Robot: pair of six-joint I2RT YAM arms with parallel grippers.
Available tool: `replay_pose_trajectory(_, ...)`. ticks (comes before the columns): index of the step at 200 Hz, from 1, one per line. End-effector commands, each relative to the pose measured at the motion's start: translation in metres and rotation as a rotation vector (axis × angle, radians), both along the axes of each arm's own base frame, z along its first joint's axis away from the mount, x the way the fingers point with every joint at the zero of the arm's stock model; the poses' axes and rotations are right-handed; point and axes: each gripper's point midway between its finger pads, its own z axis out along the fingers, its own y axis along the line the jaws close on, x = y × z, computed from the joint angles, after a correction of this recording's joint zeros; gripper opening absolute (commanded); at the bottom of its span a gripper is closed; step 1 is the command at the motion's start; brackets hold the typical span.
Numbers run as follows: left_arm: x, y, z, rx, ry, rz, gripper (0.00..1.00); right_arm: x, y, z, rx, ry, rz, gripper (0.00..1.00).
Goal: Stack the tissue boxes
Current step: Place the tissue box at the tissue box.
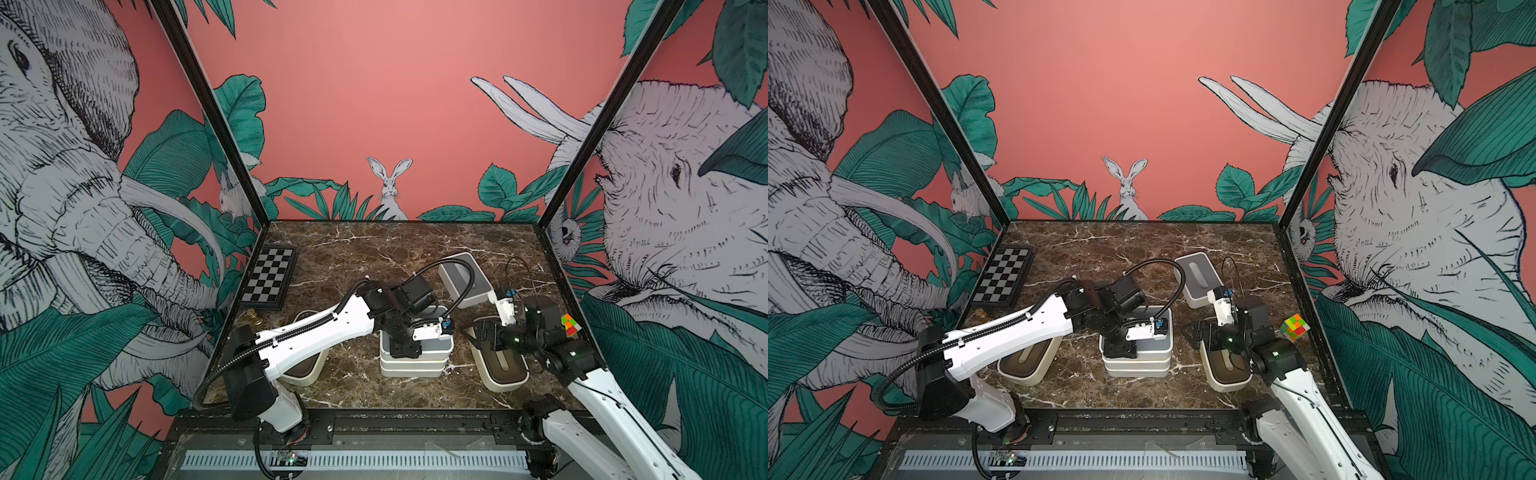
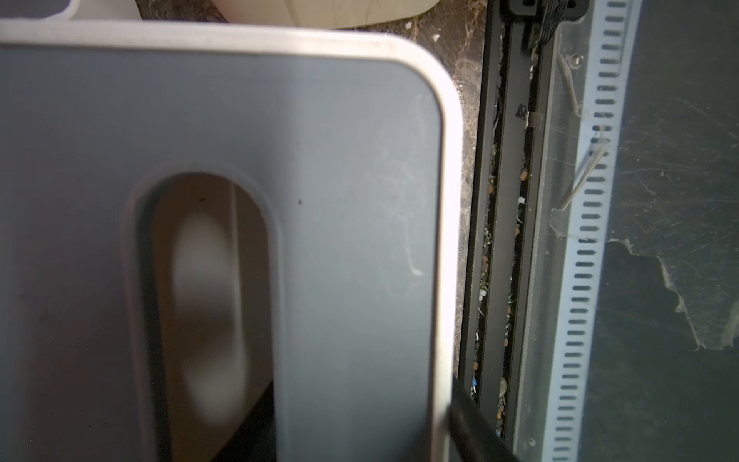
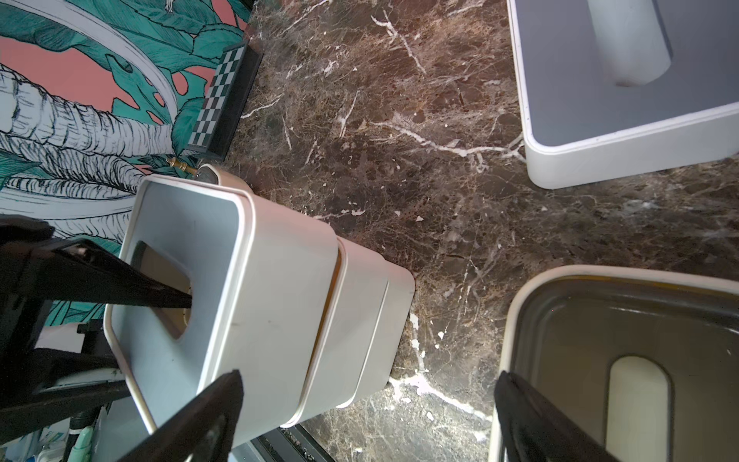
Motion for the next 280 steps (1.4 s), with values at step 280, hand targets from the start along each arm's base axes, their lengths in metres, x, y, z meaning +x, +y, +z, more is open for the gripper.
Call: replay_pose_trajectory(280, -0.007, 0.002, 0.005, -0.03, -0.005, -0.033, 0.45, 0.006, 0.005, 0.005, 0.038, -0.012, 0.0, 0.98)
